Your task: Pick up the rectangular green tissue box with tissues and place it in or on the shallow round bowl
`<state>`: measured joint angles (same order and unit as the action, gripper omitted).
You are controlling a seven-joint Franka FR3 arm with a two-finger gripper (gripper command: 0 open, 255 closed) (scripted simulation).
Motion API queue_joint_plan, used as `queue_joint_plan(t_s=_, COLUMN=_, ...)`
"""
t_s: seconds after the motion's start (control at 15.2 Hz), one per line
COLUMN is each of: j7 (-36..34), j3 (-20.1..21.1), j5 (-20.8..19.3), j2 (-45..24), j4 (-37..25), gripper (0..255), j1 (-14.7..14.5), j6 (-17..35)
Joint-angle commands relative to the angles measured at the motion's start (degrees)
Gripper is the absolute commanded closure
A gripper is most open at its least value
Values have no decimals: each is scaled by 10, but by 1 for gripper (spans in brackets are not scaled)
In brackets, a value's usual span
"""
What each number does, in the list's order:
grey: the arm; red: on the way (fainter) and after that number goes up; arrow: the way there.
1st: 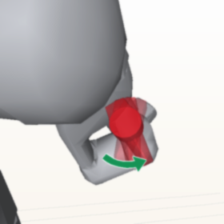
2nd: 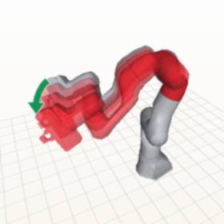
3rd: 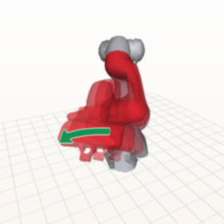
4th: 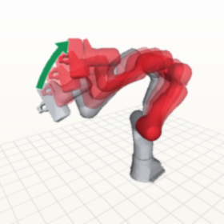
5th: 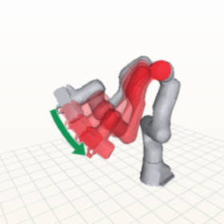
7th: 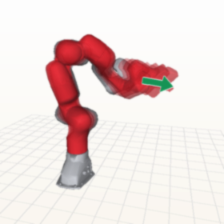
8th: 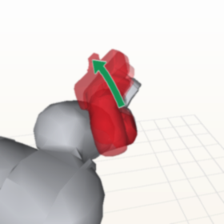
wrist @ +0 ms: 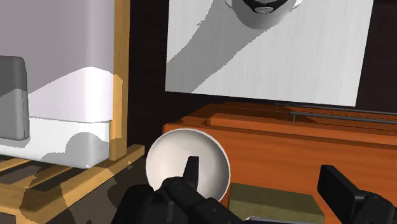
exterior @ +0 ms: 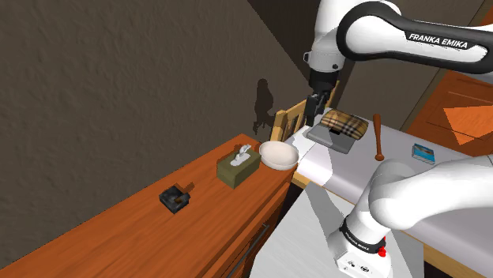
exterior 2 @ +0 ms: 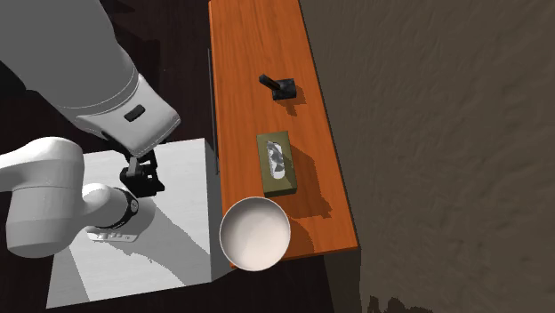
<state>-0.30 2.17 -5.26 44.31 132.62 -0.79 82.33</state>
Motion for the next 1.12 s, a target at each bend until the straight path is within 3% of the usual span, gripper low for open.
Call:
queue_joint_plan(t_s=0.0, j7=0, j3=0, j5=0, j2=0, j4=0, gripper=0, j1=0, j6=0)
queue_joint_plan(t_s=0.53, j7=-111, j3=6, j5=92, j2=-13, j4=127, gripper=0, j1=10, j6=221)
queue_joint_plan(t_s=1.06, j7=-188, j3=22, j5=192, j2=-107, j4=196, gripper=0, j1=3, j6=478)
